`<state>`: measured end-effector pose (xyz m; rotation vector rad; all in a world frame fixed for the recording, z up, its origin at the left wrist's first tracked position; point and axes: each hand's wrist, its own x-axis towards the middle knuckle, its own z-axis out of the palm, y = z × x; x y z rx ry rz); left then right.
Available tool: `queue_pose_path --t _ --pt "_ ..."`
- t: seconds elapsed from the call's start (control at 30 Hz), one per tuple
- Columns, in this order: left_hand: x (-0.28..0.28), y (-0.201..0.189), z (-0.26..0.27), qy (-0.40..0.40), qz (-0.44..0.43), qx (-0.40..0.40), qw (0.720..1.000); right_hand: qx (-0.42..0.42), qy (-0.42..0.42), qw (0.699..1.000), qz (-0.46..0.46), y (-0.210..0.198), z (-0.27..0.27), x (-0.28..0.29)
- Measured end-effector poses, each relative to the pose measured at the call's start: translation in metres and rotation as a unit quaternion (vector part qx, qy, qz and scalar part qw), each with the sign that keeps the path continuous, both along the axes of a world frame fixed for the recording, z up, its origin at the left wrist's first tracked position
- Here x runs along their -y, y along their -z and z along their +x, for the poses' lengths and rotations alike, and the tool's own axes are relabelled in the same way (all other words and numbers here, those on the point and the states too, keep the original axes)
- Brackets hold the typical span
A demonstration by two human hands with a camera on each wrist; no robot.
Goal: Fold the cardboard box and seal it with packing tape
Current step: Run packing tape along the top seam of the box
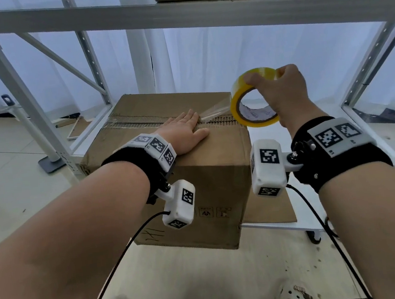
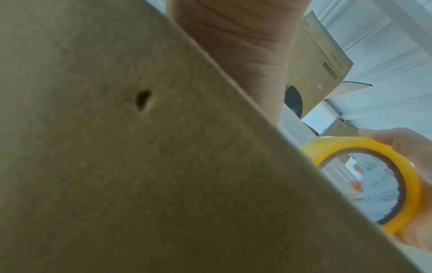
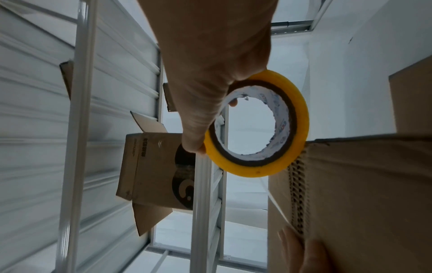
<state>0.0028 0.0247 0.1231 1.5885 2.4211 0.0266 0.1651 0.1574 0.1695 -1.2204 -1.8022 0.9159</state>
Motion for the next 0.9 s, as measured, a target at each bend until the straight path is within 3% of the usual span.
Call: queue_pose_path --t 0.13,0.37,0.5,0.9 --pt "-0.002 -0.004 0.007 -0.006 -0.005 -0.011 1.000 -0.011 -0.010 1.000 0.025 0.004 -0.001 0.003" --pt "-0.022 -0.004 0.037 0.057 -0.004 -0.011 0.998 0.153 -0.049 0.974 0.158 -0.002 -0.018 0.023" --pt "-0.012 -0.007 0.017 0.073 -0.002 0.020 0.997 0.156 -0.042 0.973 0.162 -0.003 -0.023 0.027" --pt "0.047 -0.009 -0.052 -0.038 -0.010 0.008 0.999 0.160 -0.049 0.976 0.141 -0.007 -0.024 0.027"
